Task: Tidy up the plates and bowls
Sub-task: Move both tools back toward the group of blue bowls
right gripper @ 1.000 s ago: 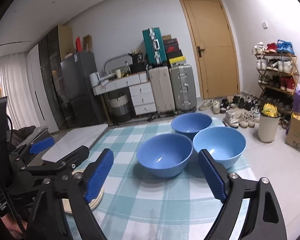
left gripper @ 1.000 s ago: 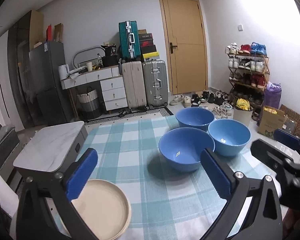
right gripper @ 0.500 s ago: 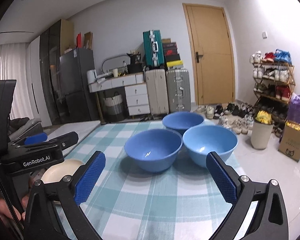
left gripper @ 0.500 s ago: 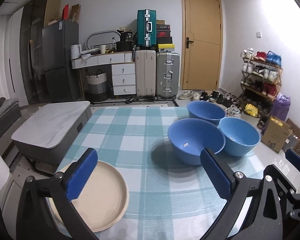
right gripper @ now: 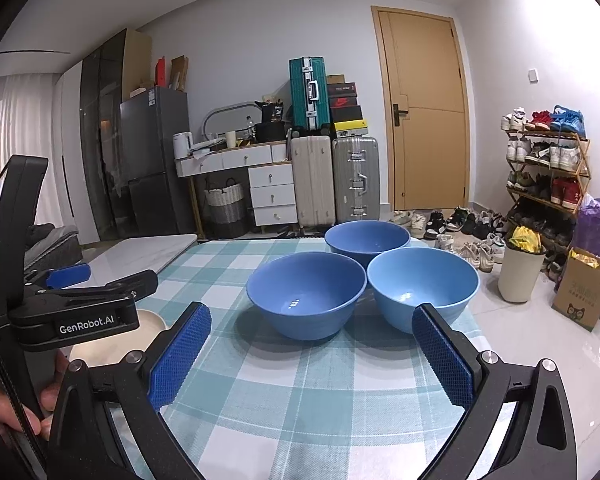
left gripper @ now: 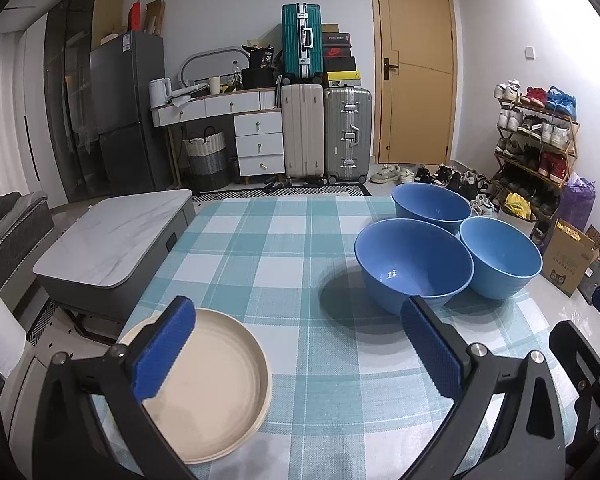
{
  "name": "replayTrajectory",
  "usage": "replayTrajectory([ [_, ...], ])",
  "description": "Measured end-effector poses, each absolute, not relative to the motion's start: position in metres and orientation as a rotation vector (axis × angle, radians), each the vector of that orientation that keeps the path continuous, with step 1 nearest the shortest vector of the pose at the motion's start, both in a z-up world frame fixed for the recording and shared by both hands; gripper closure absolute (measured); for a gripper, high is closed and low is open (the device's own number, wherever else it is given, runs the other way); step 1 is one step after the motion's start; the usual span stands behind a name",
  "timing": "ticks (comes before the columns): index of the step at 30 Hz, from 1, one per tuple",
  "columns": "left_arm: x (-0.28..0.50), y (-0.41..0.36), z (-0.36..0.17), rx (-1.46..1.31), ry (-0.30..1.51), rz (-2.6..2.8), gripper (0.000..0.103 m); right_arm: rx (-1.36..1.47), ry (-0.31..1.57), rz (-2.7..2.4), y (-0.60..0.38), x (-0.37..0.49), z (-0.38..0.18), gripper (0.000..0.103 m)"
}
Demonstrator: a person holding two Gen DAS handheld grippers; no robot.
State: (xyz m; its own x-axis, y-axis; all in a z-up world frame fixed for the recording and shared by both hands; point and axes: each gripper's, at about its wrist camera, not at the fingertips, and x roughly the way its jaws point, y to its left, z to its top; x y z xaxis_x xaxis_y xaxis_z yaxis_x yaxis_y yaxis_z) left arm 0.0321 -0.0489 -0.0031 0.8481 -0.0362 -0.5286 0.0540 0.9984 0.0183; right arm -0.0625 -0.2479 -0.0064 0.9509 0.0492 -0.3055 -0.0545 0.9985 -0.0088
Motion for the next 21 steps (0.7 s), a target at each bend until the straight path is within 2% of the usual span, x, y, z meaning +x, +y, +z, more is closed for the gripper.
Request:
replayTrajectory([
  [11,0.045,-0.055,-0.019,0.059,0.599,-0.058,0.0,0.016,0.354,0.033,-0.264,-0.051,-0.021,0.001],
  [21,0.09,-0.06,-0.034,0.092,0.681,-0.025,0.0,0.039,0.378,0.011,-0.28,-0.024,-0.029,0.001],
])
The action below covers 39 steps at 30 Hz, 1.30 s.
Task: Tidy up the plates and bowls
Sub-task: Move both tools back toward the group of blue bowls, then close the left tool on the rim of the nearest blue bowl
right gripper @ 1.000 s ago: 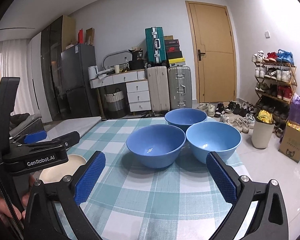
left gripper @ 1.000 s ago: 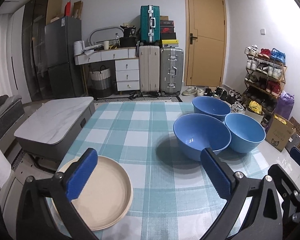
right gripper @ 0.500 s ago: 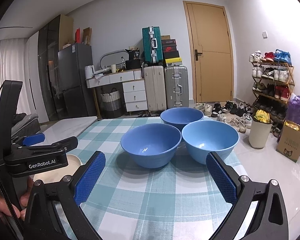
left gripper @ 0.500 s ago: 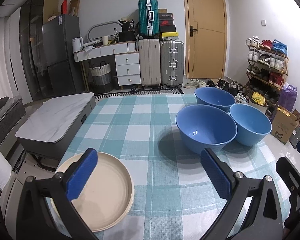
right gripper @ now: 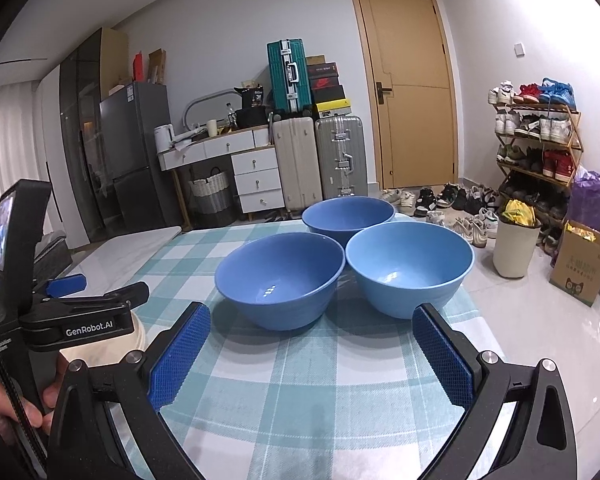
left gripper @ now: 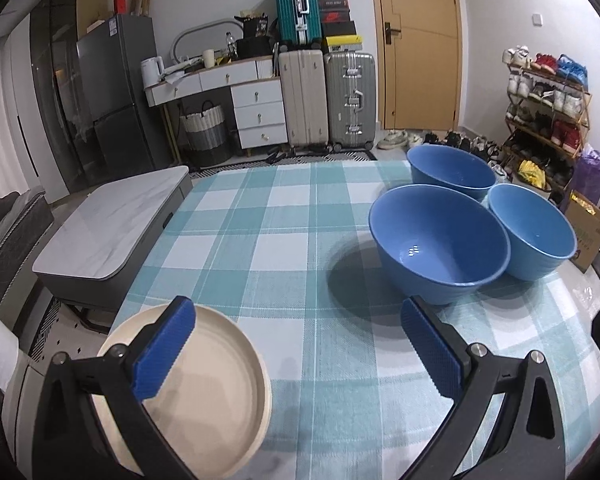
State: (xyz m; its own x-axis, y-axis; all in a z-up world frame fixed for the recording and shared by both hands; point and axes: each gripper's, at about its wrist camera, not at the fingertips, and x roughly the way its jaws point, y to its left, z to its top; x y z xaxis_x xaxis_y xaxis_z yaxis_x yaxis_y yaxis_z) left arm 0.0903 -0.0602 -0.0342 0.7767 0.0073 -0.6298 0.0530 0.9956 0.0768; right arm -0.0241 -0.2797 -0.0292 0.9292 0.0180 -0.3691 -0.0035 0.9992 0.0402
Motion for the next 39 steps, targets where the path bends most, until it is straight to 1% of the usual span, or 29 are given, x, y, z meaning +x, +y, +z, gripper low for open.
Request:
replayTrajectory([
  [11,0.17,-0.086,-0.043,0.111,0.855,-0.126,0.0,0.099,0.438,0.016,-0.305,0.018,-0.041,0.001],
  [15,0.196,-0.104,-0.045,0.177,0.863,-0.198,0.0,0.148,0.464,0.025,-0.316,0.03,-0.046,0.001],
  [17,0.21,-0.104,-0.046,0.139,0.883,-0.228,0.0,0.161,0.476,0.026,-0.322,0.036,-0.048,0.001],
  [21,0.24,-0.11,-0.061,0.119,0.994,-0.271,0.001,0.178,0.507,0.032,-0.326,0.046,-0.053,0.001],
  [24,0.254,-0.11,-0.07,0.083,1.041,-0.307,0.001,0.188,0.514,0.036,-0.33,0.05,-0.055,0.001],
  [26,0.26,-0.11,-0.074,0.073,1.063,-0.301,0.004,0.195,0.52,0.039,-0.332,0.053,-0.057,0.001],
  [27,0.264,-0.11,-0.077,0.071,1.071,-0.299,0.01,0.198,0.523,0.038,-0.333,0.054,-0.059,0.001],
  [28,0.266,-0.11,-0.079,0.074,1.076,-0.299,0.019,0.202,0.527,0.038,-0.333,0.054,-0.059,0.001],
  [29,0.269,-0.111,-0.082,0.079,1.093,-0.306,0.025,0.208,0.532,0.041,-0.334,0.055,-0.061,0.001],
  [31,0.274,-0.113,-0.088,0.086,1.123,-0.311,0.049,0.216,0.539,0.046,-0.333,0.054,-0.063,0.001],
  [34,0.277,-0.113,-0.094,0.076,1.148,-0.346,0.071,0.22,0.547,0.05,-0.333,0.055,-0.065,0.001],
  [36,0.279,-0.113,-0.095,0.047,1.17,-0.378,0.08,0.224,0.552,0.057,-0.333,0.056,-0.066,0.001],
  [37,0.279,-0.114,-0.095,0.047,1.176,-0.388,0.083,0.225,0.554,0.059,-0.333,0.056,-0.066,0.001],
  [38,0.279,-0.116,-0.094,0.056,1.18,-0.397,0.084,0.226,0.558,0.066,-0.333,0.056,-0.067,0.001],
  [39,0.278,-0.117,-0.093,0.062,1.181,-0.4,0.088,0.227,0.567,0.082,-0.332,0.056,-0.067,0.001],
])
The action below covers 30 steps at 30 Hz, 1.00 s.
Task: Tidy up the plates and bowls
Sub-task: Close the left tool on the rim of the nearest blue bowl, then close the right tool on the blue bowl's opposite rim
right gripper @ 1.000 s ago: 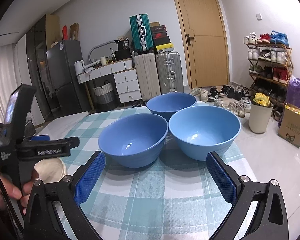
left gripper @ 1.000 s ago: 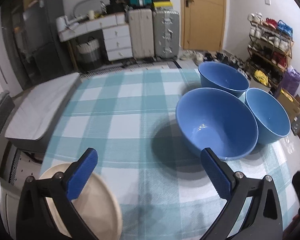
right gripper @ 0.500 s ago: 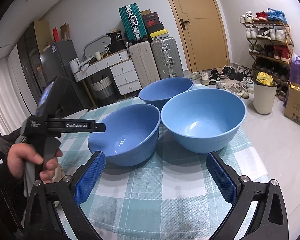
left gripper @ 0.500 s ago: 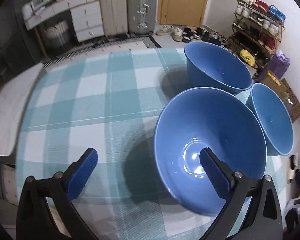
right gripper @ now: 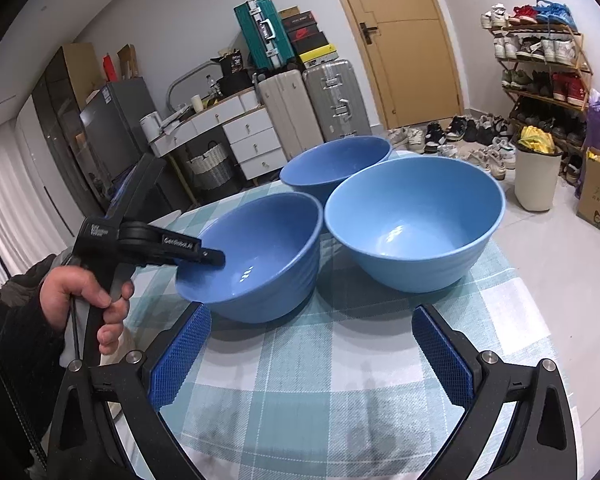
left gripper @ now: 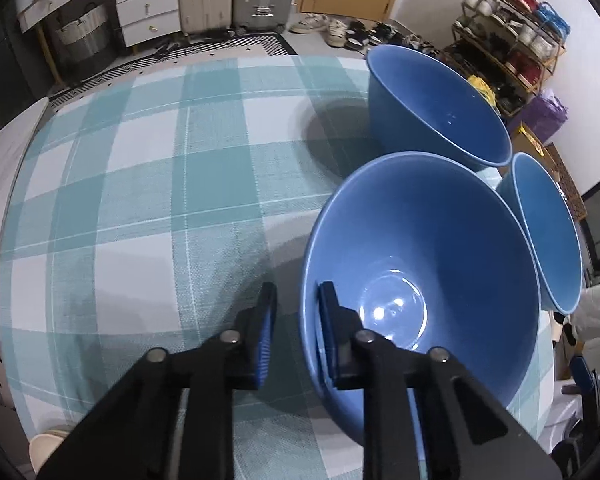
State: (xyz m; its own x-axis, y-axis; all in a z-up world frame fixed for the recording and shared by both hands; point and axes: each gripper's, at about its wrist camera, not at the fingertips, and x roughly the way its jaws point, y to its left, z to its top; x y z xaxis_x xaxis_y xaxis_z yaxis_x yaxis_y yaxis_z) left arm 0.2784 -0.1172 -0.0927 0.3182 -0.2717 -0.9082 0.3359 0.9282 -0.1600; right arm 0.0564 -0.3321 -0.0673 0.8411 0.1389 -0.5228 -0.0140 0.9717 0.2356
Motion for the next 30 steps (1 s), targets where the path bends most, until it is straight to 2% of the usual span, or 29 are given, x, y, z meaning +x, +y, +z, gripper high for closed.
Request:
replayTrajectory([
  [6,0.272,-0.12,-0.089,0.108,1.199,-0.425,0.094,0.221,0.598,0.097,-0.326,0.059,-0.067,0.001],
  [26,0.224,-0.097,-0.075,0.136,1.224,-0.508,0.094,0.429,0.734,0.101,-0.342,0.11,-0.078,0.001],
  [27,0.222,-0.096,-0.076,0.133,1.228,-0.507,0.094,0.423,0.728,0.102,-0.34,0.114,-0.077,0.002],
  [30,0.22,-0.094,-0.077,0.13,1.235,-0.509,0.094,0.405,0.74,0.107,-0.332,0.125,-0.078,0.016],
])
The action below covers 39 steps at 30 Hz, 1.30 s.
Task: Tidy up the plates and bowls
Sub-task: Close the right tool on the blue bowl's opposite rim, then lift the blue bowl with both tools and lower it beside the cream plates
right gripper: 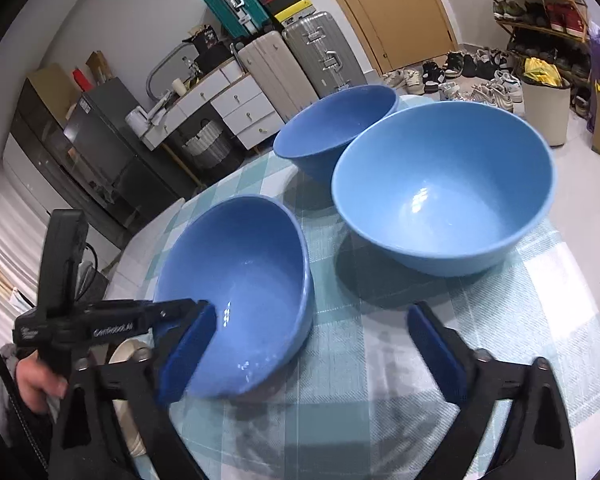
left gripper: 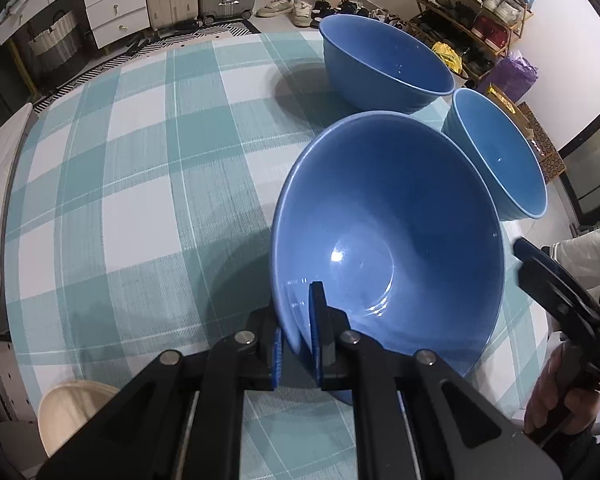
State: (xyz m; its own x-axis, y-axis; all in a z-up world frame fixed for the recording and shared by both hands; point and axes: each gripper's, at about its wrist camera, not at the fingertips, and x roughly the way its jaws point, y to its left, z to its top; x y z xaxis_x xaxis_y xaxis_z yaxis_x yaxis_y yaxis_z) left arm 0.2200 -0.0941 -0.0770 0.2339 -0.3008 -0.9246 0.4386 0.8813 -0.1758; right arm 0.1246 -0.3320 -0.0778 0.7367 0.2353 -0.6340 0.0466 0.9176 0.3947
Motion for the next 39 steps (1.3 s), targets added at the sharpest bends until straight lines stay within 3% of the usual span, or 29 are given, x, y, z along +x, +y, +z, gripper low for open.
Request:
replayTrajectory([
  [3,0.22,-0.096,-0.077,0.134,1.236,-0.507,0.094,0.375,0.767,0.11,-0.32,0.137,-0.083,0.019],
  [8,0.219,-0.1,-0.075,0.161,1.226,-0.507,0.094,0.391,0.799,0.103,-0.315,0.155,-0.092,0.047],
  [10,0.22,-0.1,-0.075,0.163,1.229,-0.509,0.094,0.39,0.823,0.137,-0.313,0.16,-0.096,0.062],
  [16,0.223,-0.099,-0.076,0.155,1.258,-0.51,0.094,0.372,0.836,0.118,-0.311,0.163,-0.101,0.08],
  [25,0.217,-0.094,-0.074,0.109,1.305,-0.513,0.094,0.357,0.857,0.109,-0.305,0.149,-0.093,0.081],
  [39,0.14,-0.105,-0.071,0.074,1.311,-0.609,0.093,0.319,0.886,0.067,-0.314,0.071,-0.07,0.081],
])
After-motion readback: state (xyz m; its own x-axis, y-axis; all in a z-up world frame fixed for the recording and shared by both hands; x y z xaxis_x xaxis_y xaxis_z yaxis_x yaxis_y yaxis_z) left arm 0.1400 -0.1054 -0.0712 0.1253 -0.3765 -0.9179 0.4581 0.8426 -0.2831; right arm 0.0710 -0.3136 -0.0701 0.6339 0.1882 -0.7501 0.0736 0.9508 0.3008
